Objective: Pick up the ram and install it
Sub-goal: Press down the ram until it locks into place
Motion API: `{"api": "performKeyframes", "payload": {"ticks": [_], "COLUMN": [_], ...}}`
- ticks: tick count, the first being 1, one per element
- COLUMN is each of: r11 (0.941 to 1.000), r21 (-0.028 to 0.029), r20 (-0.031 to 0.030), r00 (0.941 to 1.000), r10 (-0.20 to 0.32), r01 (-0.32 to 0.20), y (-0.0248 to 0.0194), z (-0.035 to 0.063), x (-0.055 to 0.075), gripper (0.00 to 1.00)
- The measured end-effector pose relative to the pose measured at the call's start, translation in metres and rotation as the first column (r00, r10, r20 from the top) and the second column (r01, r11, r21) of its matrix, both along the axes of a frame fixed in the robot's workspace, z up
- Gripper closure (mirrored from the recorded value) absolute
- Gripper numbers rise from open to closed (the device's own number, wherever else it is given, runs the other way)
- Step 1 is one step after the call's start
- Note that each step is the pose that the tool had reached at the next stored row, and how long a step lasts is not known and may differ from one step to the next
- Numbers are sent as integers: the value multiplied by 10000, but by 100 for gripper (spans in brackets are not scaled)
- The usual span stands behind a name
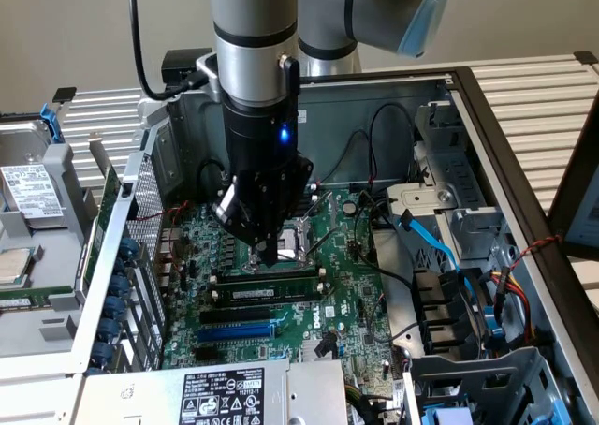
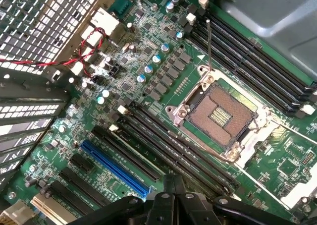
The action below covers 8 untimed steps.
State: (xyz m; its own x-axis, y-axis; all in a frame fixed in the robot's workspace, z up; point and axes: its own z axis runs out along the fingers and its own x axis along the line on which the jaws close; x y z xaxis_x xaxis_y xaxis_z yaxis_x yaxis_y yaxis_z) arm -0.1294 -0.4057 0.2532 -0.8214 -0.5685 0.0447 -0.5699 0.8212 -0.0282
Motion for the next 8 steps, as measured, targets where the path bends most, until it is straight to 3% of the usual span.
{"api": "performKeyframes", "payload": {"ticks": [8], "r11": [9971], "r21": [-62], "r20": [95], "r00": [9971], "r10": [-758], "r01": [758], "y": [0], "z": [0], "x": [0], "gripper": [90]}}
